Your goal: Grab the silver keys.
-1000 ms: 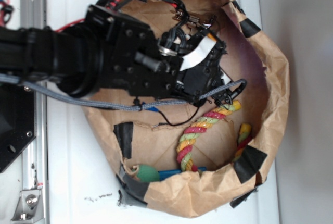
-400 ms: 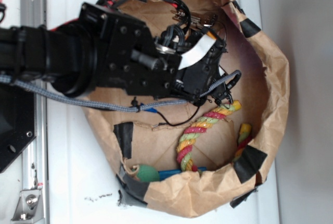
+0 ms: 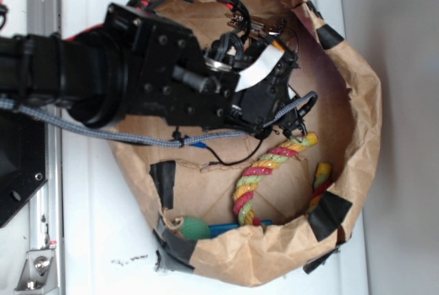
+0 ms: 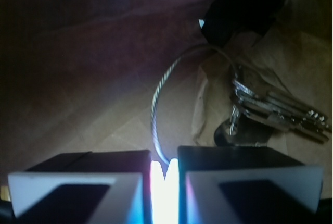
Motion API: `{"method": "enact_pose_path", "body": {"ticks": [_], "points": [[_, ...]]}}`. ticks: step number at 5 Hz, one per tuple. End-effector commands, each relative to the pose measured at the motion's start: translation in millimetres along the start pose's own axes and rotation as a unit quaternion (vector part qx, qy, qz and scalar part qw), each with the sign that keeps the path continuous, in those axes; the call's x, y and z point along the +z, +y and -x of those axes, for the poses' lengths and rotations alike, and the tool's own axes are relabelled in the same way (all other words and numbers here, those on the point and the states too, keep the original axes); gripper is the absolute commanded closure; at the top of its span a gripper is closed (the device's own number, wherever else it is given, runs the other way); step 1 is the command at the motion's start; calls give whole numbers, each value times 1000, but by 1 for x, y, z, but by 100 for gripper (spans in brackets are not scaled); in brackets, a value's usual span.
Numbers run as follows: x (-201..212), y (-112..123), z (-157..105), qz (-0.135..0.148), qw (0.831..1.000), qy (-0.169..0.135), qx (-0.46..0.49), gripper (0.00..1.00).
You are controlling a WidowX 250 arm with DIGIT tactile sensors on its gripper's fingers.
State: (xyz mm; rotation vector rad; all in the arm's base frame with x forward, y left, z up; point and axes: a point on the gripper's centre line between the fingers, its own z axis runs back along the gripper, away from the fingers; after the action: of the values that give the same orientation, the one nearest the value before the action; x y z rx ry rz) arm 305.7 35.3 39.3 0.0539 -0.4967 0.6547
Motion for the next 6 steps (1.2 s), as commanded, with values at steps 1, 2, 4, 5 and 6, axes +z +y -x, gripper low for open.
{"method": "enact_pose_path", "body": {"ticks": [1, 2, 4, 5, 6], "points": [[15, 7, -26, 14, 999, -47, 15, 0], [7, 5, -26, 5, 998, -59, 17, 0], [-3, 3, -28, -8, 997, -76, 25, 0], [-2, 3, -29, -7, 997, -75, 26, 0], [-2, 2, -28, -7, 997, -78, 23, 0]]}}
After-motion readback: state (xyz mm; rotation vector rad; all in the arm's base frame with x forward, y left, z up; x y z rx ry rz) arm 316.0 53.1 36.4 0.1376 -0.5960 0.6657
